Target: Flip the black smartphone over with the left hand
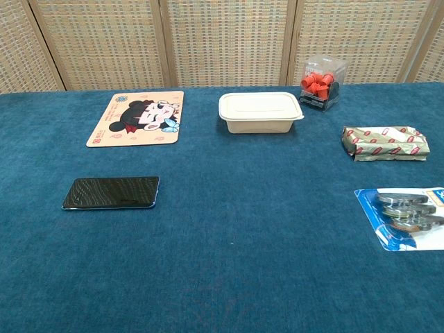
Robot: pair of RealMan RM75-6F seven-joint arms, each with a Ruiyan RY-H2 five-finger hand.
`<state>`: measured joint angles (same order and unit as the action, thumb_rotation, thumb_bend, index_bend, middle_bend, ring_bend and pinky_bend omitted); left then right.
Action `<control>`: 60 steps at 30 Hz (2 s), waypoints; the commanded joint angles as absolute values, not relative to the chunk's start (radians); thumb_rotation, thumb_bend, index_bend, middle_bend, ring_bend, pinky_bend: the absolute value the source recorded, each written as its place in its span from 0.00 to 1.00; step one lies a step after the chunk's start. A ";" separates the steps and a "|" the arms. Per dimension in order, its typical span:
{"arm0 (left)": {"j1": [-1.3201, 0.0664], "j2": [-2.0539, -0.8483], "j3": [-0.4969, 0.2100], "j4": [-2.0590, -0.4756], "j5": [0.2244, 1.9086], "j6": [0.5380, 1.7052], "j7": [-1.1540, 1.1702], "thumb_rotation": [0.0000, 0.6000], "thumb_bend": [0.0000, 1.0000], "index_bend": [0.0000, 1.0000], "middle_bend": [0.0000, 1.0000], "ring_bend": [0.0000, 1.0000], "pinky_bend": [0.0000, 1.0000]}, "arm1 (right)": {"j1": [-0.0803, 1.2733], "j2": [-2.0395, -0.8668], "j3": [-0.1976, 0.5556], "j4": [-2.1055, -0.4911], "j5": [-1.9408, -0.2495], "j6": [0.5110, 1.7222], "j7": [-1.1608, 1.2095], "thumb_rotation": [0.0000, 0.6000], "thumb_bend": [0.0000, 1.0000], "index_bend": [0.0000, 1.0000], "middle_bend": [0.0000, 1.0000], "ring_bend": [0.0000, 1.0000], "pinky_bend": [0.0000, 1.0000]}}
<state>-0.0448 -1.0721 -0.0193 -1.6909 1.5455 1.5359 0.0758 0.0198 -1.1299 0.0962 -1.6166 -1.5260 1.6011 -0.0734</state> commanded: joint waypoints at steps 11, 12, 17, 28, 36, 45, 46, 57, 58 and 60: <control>-0.113 -1.080 -0.033 -1.691 1.519 1.419 0.070 1.00 0.00 0.00 0.00 0.00 0.00 | 0.015 -1.125 0.093 -1.624 -1.532 1.607 -0.062 1.00 0.00 0.00 0.00 0.00 0.00; -0.132 -1.082 -0.039 -1.693 1.510 1.387 0.058 1.00 0.00 0.00 0.00 0.00 0.00 | 0.016 -1.125 0.091 -1.624 -1.532 1.604 -0.062 1.00 0.00 0.00 0.00 0.00 0.00; -0.250 -1.086 -0.073 -1.721 1.449 1.195 0.034 1.00 0.00 0.00 0.00 0.00 0.00 | 0.019 -1.123 0.091 -1.628 -1.532 1.598 -0.056 1.00 0.00 0.00 0.00 0.00 0.00; -0.573 -1.306 -0.185 -1.648 1.185 0.812 0.257 1.00 0.01 0.15 0.00 0.00 0.00 | 0.017 -1.101 0.101 -1.630 -1.498 1.581 0.011 1.00 0.00 0.00 0.00 0.00 0.00; -0.765 -1.491 -0.194 -1.512 0.816 0.768 0.530 1.00 0.02 0.24 0.00 0.00 0.00 | 0.025 -1.084 0.109 -1.622 -1.470 1.549 0.058 1.00 0.00 0.00 0.00 0.00 0.00; -0.855 -1.577 -0.168 -1.448 0.637 0.789 0.622 1.00 0.03 0.24 0.00 0.00 0.00 | 0.031 -1.082 0.113 -1.614 -1.454 1.531 0.073 1.00 0.00 0.00 0.00 0.00 0.00; -0.862 -1.587 -0.165 -1.439 0.628 0.793 0.627 1.00 0.04 0.24 0.00 0.00 0.00 | 0.031 -1.082 0.114 -1.613 -1.452 1.530 0.074 1.00 0.00 0.00 0.00 0.00 0.00; -0.919 -1.656 -0.154 -1.382 0.561 0.840 0.658 1.00 0.07 0.25 0.00 0.00 0.00 | 0.032 -1.076 0.119 -1.607 -1.438 1.522 0.099 1.00 0.00 0.00 0.00 0.00 0.00; -0.922 -1.658 -0.152 -1.383 0.554 0.846 0.663 1.00 0.07 0.27 0.00 0.00 0.00 | 0.032 -1.076 0.119 -1.607 -1.438 1.522 0.100 1.00 0.00 0.00 0.00 0.00 0.00; -0.926 -1.661 -0.149 -1.385 0.546 0.855 0.670 1.00 0.08 0.32 0.00 0.00 0.00 | 0.032 -1.075 0.119 -1.607 -1.438 1.521 0.102 1.00 0.00 0.00 0.00 0.00 0.00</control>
<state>-0.9220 -1.6576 -0.1512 -1.3846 0.5500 0.8505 0.6661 0.0324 -1.0752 0.1193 -1.6070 -1.4382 1.5211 0.1022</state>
